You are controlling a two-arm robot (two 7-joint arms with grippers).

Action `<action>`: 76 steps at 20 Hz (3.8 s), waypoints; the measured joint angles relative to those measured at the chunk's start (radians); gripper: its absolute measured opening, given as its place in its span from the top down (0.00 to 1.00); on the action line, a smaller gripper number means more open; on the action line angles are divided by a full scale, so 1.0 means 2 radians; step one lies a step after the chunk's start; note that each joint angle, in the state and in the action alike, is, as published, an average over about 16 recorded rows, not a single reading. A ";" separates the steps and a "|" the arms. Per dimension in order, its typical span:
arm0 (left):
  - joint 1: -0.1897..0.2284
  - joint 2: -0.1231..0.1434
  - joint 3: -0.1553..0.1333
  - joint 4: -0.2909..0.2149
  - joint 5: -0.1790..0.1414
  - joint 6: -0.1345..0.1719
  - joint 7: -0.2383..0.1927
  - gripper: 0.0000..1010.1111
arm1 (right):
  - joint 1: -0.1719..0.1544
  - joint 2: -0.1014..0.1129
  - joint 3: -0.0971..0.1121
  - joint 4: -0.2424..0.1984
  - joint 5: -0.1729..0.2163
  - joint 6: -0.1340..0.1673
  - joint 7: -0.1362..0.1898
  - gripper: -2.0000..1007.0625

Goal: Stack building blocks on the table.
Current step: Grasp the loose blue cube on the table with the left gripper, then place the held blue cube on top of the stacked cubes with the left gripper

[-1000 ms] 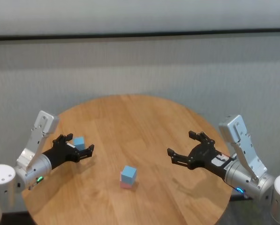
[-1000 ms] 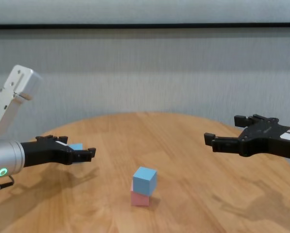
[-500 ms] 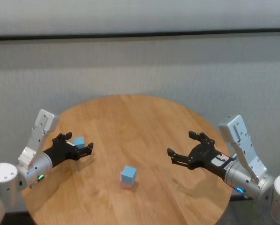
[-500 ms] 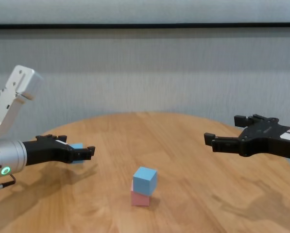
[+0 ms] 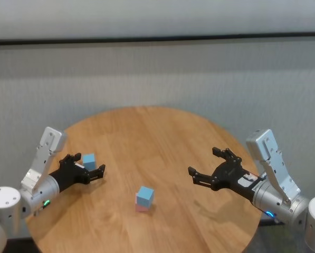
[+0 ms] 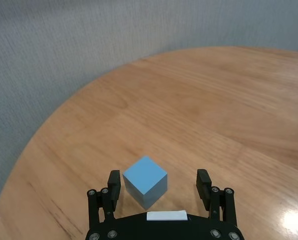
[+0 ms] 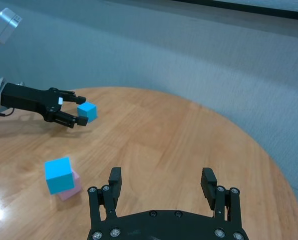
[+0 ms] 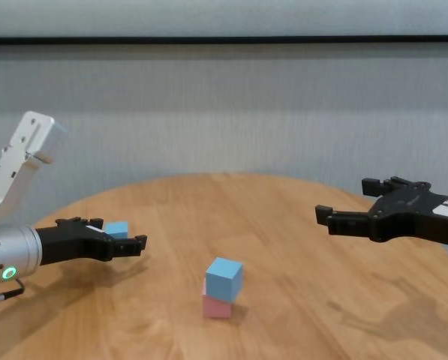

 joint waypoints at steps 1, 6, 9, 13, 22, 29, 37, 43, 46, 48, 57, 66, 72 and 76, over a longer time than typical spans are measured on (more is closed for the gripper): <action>-0.002 -0.001 -0.001 0.005 0.001 -0.002 -0.001 0.01 | 0.000 0.000 0.000 0.000 0.000 0.000 0.000 0.01; -0.015 -0.006 -0.003 0.033 0.004 -0.014 -0.005 0.01 | 0.000 0.000 0.000 0.000 0.000 0.000 0.000 0.01; -0.026 -0.010 -0.005 0.055 0.007 -0.022 -0.008 0.01 | 0.000 0.000 0.000 0.000 0.000 0.000 0.000 0.01; -0.039 -0.015 -0.007 0.082 0.010 -0.034 -0.012 0.01 | 0.000 0.000 0.000 0.000 0.000 0.000 0.000 0.01; -0.081 -0.027 -0.008 0.165 0.011 -0.063 -0.026 0.04 | 0.000 0.000 0.000 0.000 0.000 0.000 0.000 0.01; -0.095 -0.030 -0.007 0.192 0.008 -0.071 -0.032 0.17 | 0.000 0.000 0.000 0.000 0.000 0.000 0.000 0.01; -0.080 -0.026 -0.014 0.162 0.011 -0.061 -0.030 0.37 | 0.000 0.000 0.000 0.000 0.000 0.000 0.000 0.01; -0.054 -0.019 -0.023 0.107 0.015 -0.040 -0.027 0.44 | 0.000 0.000 0.000 0.000 0.000 0.000 0.000 0.01; -0.033 -0.011 -0.025 0.059 0.015 -0.023 -0.026 0.44 | 0.000 0.000 0.000 0.000 0.000 0.000 0.000 0.01; -0.017 -0.004 -0.026 0.022 0.014 -0.009 -0.026 0.44 | 0.000 0.000 0.000 0.000 0.000 0.000 0.000 0.01; 0.056 0.034 -0.019 -0.153 0.006 0.048 -0.044 0.44 | 0.000 0.000 0.000 0.000 0.000 0.000 0.000 0.01; 0.102 0.058 -0.005 -0.246 -0.016 0.067 -0.085 0.44 | 0.000 0.000 0.000 0.000 0.000 0.000 0.000 0.01; 0.113 0.065 0.006 -0.269 -0.031 0.065 -0.112 0.44 | 0.000 0.000 0.000 0.000 0.000 0.000 0.000 0.01; 0.112 0.067 0.016 -0.275 -0.037 0.062 -0.128 0.44 | 0.000 0.000 0.000 0.000 0.000 0.000 0.000 0.01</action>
